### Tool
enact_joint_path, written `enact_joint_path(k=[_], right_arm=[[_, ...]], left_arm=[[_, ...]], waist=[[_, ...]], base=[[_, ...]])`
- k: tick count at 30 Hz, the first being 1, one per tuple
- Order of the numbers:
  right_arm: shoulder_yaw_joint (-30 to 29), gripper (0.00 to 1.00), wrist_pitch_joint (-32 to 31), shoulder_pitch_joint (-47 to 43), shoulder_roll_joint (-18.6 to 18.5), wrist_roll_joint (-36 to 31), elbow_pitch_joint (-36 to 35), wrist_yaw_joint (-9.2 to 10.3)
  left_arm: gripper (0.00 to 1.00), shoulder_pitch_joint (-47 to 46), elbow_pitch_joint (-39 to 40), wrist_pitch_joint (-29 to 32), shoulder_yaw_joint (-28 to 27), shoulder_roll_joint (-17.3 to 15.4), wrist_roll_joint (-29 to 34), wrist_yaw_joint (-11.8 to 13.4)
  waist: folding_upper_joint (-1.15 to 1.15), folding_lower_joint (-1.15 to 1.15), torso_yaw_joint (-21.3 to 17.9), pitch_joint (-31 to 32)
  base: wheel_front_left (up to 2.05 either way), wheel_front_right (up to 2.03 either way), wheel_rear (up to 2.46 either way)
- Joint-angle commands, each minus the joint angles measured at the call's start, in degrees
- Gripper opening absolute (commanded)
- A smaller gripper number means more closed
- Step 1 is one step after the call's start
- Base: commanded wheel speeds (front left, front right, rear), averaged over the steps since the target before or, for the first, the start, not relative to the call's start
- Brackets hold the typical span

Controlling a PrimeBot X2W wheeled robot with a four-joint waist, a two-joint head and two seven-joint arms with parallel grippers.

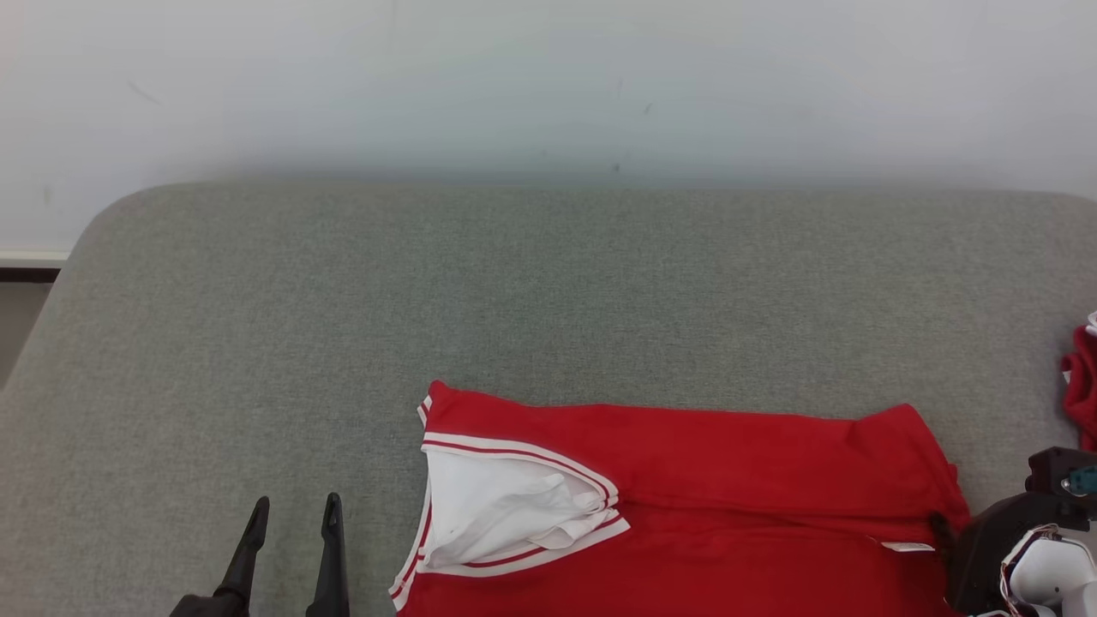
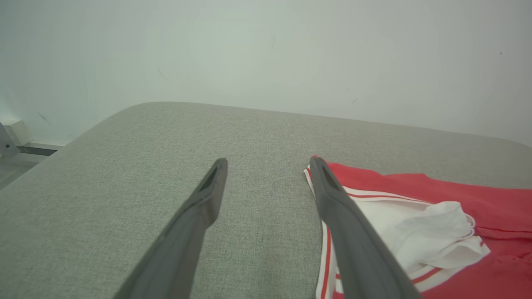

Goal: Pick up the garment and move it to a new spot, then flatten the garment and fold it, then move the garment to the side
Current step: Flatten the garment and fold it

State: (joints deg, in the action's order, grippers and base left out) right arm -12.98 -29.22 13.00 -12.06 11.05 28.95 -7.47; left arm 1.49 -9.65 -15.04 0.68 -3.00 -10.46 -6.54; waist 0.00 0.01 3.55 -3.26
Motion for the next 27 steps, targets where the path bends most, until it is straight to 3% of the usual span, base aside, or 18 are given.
enact_joint_path(k=[1, 20, 22, 23, 25, 26, 27], right_arm=[[-0.20, 1.00, 0.39, 0.67, -0.33, 0.40, 0.86, 0.01], [0.25, 1.00, -2.16, 2.46, 2.20, 2.84, 9.63, -0.22], [0.48, 0.72, -2.69, 2.28, 2.40, 3.13, 10.04, -0.22], [0.48, 0.49, -2.69, 2.20, 2.39, 3.19, 10.12, -0.22], [0.68, 0.23, -2.27, 1.99, 2.09, 3.10, 10.08, -0.21], [0.65, 0.00, -1.79, 1.86, 1.84, 3.20, 10.01, -0.18], [0.61, 0.00, -1.59, 1.75, 1.59, 3.27, 10.10, -0.06]], left_arm=[[1.00, -0.68, -0.11, -0.15, 0.12, 0.10, 0.32, -0.04], [1.00, -0.99, -1.05, -0.15, 0.18, 0.14, 0.66, -0.43], [1.00, -1.02, -1.15, -0.15, 0.13, 0.14, 0.65, -0.45], [1.00, -0.96, -1.20, -0.15, 0.07, 0.14, 0.63, -0.47], [1.00, -0.84, -1.30, -0.15, -0.01, 0.15, 0.61, -0.49], [1.00, -0.77, -1.32, -0.15, -0.05, 0.15, 0.63, -0.49], [1.00, -0.70, -1.35, -0.15, -0.08, 0.15, 0.65, -0.50]], waist=[[0.00, -0.01, 0.60, -0.48], [0.00, -0.01, 3.05, -0.61], [0.00, -0.01, 3.16, -0.49], [0.00, -0.01, 3.21, -0.42], [0.00, -0.01, 3.35, -0.27], [0.00, -0.01, 3.41, -0.19], [0.00, -0.01, 3.46, -0.10]], base=[[0.00, 0.00, 0.00], [0.00, 0.00, 0.00], [0.00, 0.00, 0.00], [0.00, 0.00, 0.00], [0.00, 0.00, 0.00], [0.00, 0.00, 0.00], [0.00, 0.00, 0.00]])
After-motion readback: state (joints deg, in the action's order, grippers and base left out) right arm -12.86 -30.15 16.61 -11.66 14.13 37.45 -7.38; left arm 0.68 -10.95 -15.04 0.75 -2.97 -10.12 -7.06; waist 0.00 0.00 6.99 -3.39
